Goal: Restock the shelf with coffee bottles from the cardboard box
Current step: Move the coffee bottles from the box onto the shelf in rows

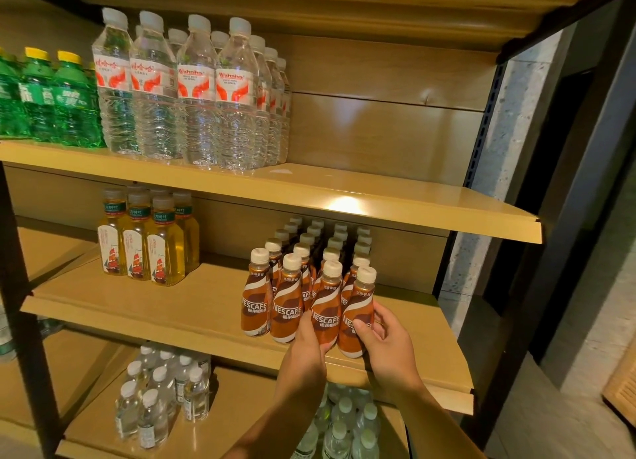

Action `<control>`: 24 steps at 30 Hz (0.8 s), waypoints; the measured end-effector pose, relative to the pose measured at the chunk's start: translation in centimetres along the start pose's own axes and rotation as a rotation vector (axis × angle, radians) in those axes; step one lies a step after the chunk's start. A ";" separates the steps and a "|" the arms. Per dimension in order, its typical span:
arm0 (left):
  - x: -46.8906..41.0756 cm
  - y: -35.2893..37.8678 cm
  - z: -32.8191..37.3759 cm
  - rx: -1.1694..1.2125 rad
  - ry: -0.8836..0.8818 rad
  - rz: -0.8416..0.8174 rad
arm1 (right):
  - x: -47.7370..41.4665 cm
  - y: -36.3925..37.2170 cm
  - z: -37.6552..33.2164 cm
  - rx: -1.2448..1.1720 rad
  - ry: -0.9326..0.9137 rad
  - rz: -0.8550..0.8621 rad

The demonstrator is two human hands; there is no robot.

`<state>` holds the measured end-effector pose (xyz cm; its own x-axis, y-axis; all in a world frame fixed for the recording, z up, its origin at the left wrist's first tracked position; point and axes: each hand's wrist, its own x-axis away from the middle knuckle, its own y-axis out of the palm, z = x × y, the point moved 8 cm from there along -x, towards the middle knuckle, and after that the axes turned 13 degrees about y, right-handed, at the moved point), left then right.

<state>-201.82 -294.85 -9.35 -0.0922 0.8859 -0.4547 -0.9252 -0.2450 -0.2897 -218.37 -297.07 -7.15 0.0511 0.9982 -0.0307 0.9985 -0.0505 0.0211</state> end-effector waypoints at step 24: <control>-0.6 -2.6 1.3 -0.330 -0.005 -0.129 | -0.6 -0.4 -0.8 0.124 0.019 -0.040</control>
<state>-199.86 -294.26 -7.25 0.0149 0.9193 -0.3932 -0.7606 -0.2449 -0.6013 -218.83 -297.65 -6.38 0.0117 0.9999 -0.0103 0.9945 -0.0127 -0.1039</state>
